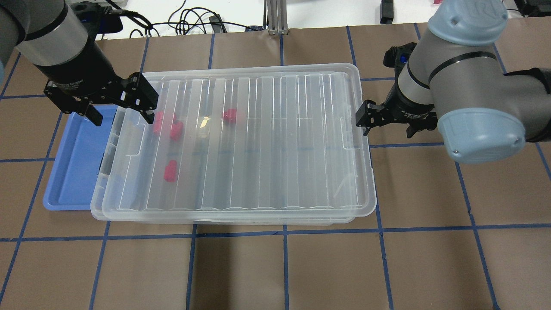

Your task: Place red block in blue tray from box

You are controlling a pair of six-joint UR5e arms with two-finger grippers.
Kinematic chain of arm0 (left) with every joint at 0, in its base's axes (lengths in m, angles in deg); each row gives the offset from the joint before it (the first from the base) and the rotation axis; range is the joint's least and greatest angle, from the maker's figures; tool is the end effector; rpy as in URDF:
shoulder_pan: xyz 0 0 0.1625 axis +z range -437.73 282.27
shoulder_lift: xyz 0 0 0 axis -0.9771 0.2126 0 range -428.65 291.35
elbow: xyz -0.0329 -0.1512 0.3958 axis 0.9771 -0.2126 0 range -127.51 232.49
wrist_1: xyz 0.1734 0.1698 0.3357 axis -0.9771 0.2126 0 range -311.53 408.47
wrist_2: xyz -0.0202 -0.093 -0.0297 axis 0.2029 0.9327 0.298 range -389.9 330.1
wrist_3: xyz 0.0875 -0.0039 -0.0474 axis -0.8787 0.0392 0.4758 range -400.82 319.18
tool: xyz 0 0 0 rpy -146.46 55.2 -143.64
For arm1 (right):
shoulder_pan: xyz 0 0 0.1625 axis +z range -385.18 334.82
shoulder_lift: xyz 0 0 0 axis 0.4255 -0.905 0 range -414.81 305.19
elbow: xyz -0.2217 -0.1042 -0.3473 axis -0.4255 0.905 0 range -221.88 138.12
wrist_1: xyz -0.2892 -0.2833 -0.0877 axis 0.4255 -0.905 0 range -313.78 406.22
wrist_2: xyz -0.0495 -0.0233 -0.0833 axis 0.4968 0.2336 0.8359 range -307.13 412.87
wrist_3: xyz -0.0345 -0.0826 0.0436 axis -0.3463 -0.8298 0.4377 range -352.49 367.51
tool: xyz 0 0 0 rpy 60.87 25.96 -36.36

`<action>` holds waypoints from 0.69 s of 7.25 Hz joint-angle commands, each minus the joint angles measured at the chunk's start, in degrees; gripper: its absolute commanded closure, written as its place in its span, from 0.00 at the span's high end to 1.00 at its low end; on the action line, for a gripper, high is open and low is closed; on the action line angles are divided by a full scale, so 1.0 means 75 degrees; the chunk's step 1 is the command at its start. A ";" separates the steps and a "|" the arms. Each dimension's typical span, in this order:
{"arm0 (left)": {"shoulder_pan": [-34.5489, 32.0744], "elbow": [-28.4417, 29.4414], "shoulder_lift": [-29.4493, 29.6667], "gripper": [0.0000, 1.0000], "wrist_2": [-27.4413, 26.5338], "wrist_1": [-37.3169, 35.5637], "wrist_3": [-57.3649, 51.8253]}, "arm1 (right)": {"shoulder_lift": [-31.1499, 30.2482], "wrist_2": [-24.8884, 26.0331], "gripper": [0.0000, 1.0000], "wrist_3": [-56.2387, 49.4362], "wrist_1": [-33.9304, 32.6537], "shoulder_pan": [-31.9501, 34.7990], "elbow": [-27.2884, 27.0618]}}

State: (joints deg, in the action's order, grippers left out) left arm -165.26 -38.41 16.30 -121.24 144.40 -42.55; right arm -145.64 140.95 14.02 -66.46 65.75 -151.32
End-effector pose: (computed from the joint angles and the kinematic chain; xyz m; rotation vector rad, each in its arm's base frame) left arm -0.1116 -0.4555 0.5116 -0.0191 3.1187 0.0494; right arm 0.1443 -0.4697 0.3702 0.1490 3.0981 -0.1067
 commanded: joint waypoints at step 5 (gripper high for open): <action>0.0047 -0.0151 0.0099 1.00 -0.0299 0.0040 -0.0003 | 0.0603 0.0324 0.98 -0.0211 -0.0633 0.0134 0.0071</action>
State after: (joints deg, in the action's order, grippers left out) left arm -164.92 -39.44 16.95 -122.40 144.33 -42.57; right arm -141.40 142.03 12.98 -70.93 66.82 -150.94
